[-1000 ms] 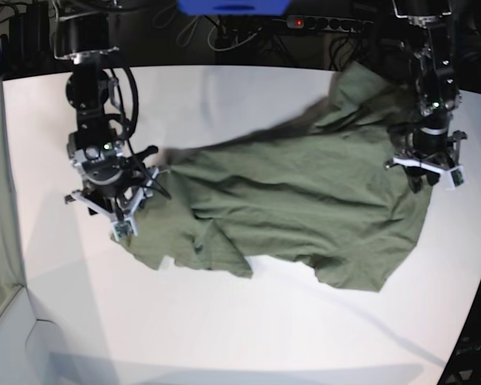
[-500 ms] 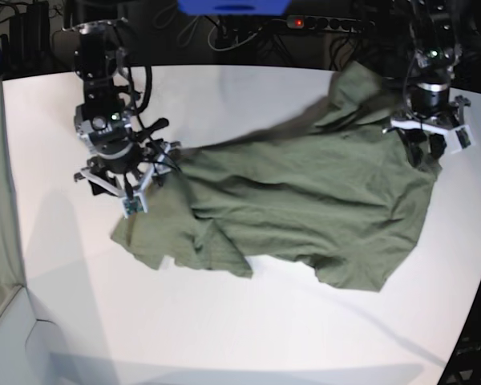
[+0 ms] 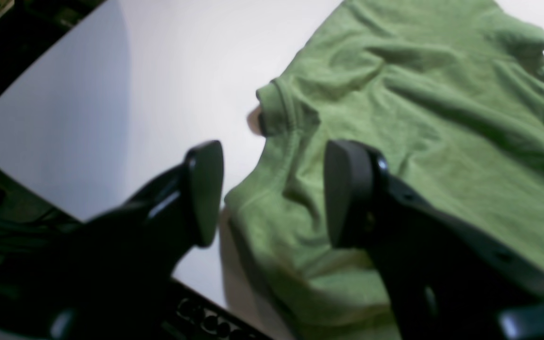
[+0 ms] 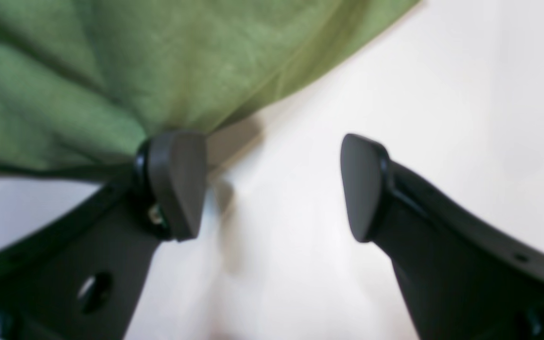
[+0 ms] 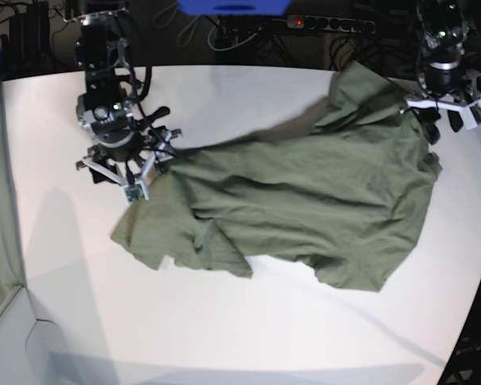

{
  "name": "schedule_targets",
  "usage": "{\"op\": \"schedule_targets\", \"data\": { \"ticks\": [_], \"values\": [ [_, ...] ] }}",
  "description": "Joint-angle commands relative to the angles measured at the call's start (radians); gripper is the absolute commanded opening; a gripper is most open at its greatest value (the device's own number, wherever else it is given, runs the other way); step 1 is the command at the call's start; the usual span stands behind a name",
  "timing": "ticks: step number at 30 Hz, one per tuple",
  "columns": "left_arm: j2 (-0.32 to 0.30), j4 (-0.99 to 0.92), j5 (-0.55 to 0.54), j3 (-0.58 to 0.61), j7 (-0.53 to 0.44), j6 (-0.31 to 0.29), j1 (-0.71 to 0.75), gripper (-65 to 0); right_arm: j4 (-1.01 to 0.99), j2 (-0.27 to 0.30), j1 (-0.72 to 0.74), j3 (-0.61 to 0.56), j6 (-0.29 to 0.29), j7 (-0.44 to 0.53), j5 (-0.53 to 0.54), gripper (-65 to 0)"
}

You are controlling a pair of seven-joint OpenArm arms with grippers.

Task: Layout the t-shirt on the table in an organized manner, then fold the t-shirt properly
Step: 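Grasp the shirt edge with the left gripper and pull it outward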

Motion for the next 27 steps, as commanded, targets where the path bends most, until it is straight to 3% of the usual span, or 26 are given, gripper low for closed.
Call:
{"op": "schedule_targets", "data": {
  "ticks": [1,8,16,27],
  "values": [
    [-0.007,0.003,-0.004,-0.004,-0.023,-0.003,0.009,-31.8,0.02,0.005,0.011,0.005,-0.005,0.019,-0.002,-20.6],
    [-0.007,-0.074,-0.011,-0.004,-0.027,-0.003,0.002,-31.8,0.027,0.005,-0.011,0.005,-0.005,0.019,-0.002,-20.6],
    [-0.016,-0.152,-0.148,-0.055,-0.026,-0.003,-0.001,-31.8,0.027,0.006,-0.029,0.005,-0.005,0.02,-0.002,-20.6],
    [-0.013,-0.181,-0.173,-0.056,-0.023,-0.003,-0.014,-31.8,0.027,0.005,-0.029,0.005,-0.005,0.02,-0.002,-20.6]
  ]
}}
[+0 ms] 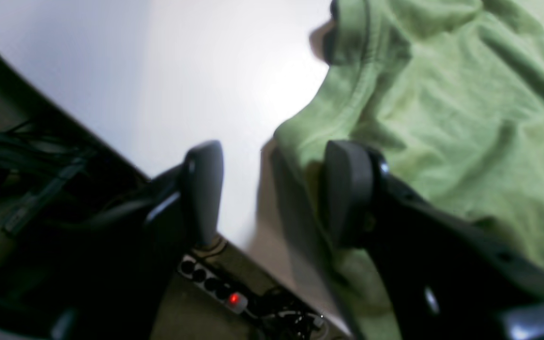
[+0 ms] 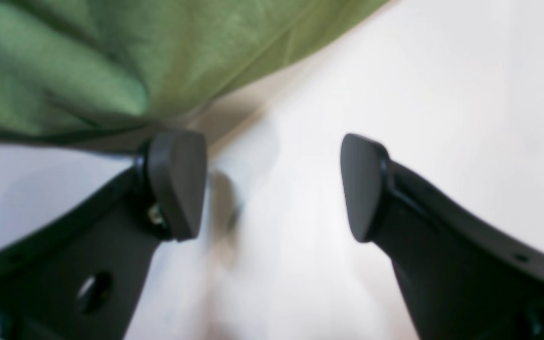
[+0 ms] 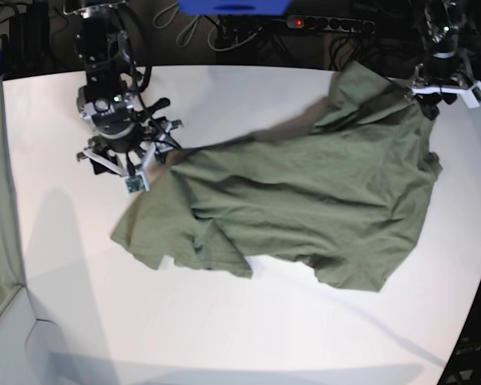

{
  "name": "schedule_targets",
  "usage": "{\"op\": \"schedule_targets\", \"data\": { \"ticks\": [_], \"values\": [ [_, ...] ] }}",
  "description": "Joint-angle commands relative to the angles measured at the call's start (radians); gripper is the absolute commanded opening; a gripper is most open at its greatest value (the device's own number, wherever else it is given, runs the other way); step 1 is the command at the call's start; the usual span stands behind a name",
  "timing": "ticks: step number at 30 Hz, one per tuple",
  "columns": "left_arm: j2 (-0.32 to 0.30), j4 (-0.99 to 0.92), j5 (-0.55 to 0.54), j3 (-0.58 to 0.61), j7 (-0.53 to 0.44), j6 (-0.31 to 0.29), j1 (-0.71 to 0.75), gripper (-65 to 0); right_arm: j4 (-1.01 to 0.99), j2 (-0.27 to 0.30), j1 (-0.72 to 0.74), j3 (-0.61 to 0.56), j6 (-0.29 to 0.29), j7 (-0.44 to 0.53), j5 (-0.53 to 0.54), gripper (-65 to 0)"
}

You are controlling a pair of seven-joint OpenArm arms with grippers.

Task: Layout the t-shirt on the table in an organized manner, then fold the t-shirt properly
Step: 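Grasp the shirt edge with the left gripper and pull it outward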

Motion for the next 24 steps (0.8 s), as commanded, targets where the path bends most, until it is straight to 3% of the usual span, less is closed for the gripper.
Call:
{"op": "schedule_targets", "data": {
  "ticks": [1,17,20,24],
  "values": [
    [-0.007,0.013,-0.004,-0.006,-0.023,-0.004,0.003,-31.8,0.021,0.005,0.008,0.003,-0.005,0.018,-0.002,-20.6],
    [-0.004,-0.083,-0.004,0.051,-0.023,-0.004,-0.056,-32.4,0.021,0.003,0.007,0.001,-0.005,0.018,-0.002,-20.6],
    [-0.003,-0.083,-0.004,0.066,-0.023,-0.004,-0.072,-39.3,0.021,0.003,0.007,0.003,-0.005,0.018,-0.002,-20.6],
    [-0.003,-0.08,-0.004,0.069,-0.023,-0.004,-0.085,-54.8,0.021,0.003,0.007,0.003,-0.005,0.018,-0.002,-20.6]
  ]
}}
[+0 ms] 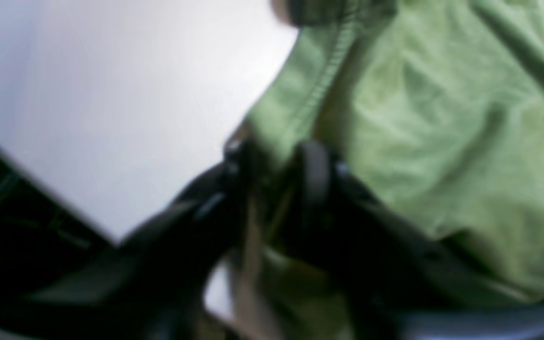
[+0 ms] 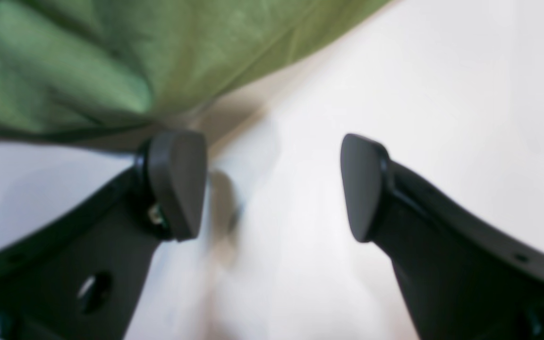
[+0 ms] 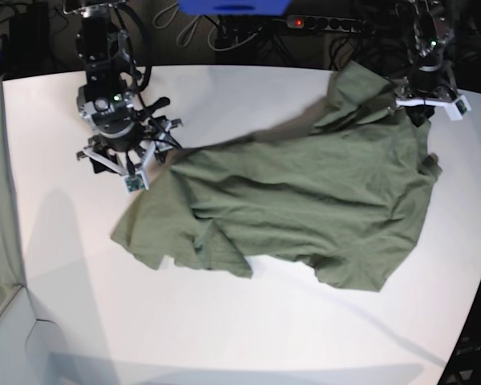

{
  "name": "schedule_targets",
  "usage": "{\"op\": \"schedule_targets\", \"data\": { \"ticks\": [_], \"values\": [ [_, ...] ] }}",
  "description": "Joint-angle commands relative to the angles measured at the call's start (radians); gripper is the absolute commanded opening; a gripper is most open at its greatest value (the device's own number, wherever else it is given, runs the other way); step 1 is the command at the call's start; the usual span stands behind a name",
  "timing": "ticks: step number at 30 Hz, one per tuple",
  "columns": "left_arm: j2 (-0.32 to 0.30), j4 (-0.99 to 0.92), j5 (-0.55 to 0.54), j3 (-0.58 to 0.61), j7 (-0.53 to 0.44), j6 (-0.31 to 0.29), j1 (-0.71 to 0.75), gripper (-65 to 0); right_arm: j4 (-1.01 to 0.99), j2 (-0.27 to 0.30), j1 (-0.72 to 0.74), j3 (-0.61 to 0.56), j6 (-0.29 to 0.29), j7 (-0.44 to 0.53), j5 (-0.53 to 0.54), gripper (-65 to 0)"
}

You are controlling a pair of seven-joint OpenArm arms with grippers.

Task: Layout the t-shirt on the table in an organized manner, then fold the t-shirt properly
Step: 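Grasp the shirt edge with the left gripper and pull it outward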

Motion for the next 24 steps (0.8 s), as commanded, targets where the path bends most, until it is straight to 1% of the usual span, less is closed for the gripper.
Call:
{"op": "schedule_targets", "data": {
  "ticks": [1,2,3,6,13,19,24],
  "values": [
    [-0.007,0.022,-0.003,-0.003,-0.018,-0.003,0.0,-58.9,0.021,0.003,0.009,0.003,-0.005,0.018,-0.002,-20.6],
    [-0.007,0.025,-0.003,-0.003,-0.018,-0.003,-0.007,-62.8,0.021,0.003,0.009,0.003,-0.005,0.018,-0.002,-20.6],
    [-0.007,0.025,-0.003,-0.006,-0.018,-0.003,-0.011,-65.0,0.021,0.003,0.009,0.003,-0.005,0.018,-0.002,-20.6],
    [-0.008,0.034,-0.004,-0.007,-0.02,-0.003,-0.014,-64.5,0.021,0.003,0.011,0.003,-0.005,0.018,-0.002,-20.6],
    [-0.013,0.158,-0.004,-0.01,-0.018,-0.003,-0.062,-65.0,0.021,0.003,0.02,0.003,-0.005,0.018,-0.002,-20.7],
    [-0.013,0.252,-0.003,-0.004,-0.018,-0.003,-0.152,-65.0,0.021,0.003,0.021,-0.003,-0.005,0.018,-0.002,-20.7],
    [-0.013,0.318,-0.003,-0.001,-0.018,0.003,-0.261,-65.0,0.021,0.003,0.023,0.003,-0.005,0.018,-0.002,-20.7]
  ]
}}
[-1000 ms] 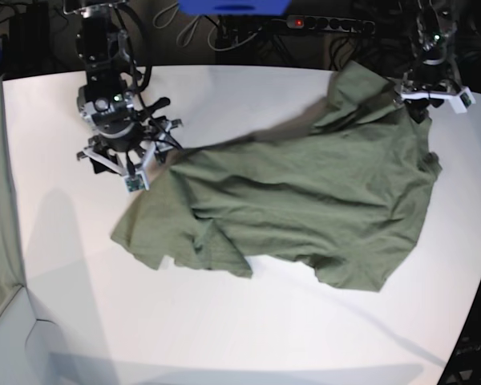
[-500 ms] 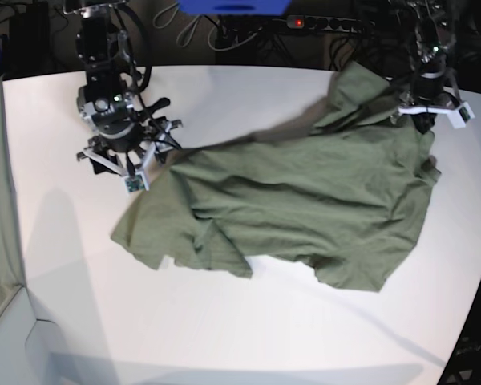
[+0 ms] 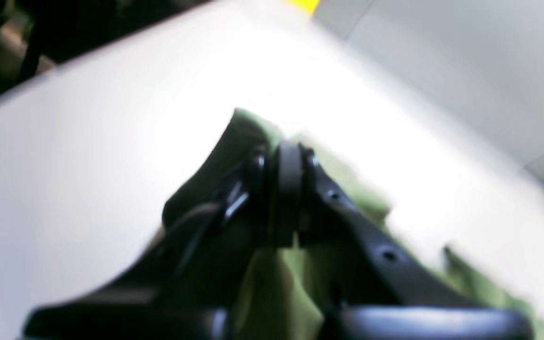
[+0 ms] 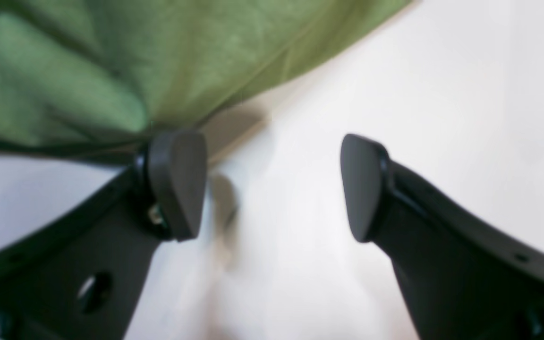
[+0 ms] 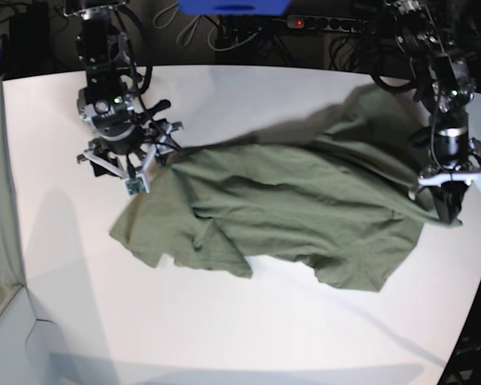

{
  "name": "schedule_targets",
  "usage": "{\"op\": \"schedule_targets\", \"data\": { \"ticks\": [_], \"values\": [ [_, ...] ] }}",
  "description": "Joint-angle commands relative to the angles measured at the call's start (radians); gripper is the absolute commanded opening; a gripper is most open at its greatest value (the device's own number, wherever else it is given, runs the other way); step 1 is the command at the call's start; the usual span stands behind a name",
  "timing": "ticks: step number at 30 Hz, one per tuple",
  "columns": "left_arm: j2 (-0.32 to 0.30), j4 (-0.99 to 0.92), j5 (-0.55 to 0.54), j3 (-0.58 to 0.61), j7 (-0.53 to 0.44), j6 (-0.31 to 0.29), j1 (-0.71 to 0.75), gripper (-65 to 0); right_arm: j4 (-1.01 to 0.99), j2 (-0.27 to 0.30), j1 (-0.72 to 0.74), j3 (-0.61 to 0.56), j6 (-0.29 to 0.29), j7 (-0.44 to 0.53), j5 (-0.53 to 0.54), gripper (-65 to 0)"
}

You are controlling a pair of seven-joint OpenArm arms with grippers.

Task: Layout the t-shirt on the table in an organized manner, then fold the t-shirt properly
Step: 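Grasp the shirt edge with the left gripper and pull it outward, then grasp the shirt edge with the right gripper, holding the left grip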

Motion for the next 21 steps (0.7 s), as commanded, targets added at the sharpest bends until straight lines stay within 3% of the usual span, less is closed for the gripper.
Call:
{"op": "schedule_targets", "data": {
  "ticks": [1,6,16,21],
  "values": [
    [-0.009,0.029,-0.001,-0.001,-0.028,-0.003,-0.036,-65.0,0.02,0.005,0.012,0.004,-0.005,0.018,-0.002,-20.7],
    [-0.009,-0.003,0.009,0.025,0.009,-0.006,-0.142,-65.0,0.02,0.006,0.012,0.004,-0.005,0.018,-0.002,-20.7],
    [-0.013,-0.305,0.009,0.028,0.029,-0.009,-0.344,-65.0,0.014,0.005,0.026,-0.002,-0.005,0.038,-0.001,-20.6],
    [-0.066,-0.419,0.003,0.031,0.029,-0.009,-0.449,-65.0,-0.003,0.005,0.046,-0.001,-0.005,0.053,-0.001,-20.3]
  ]
}}
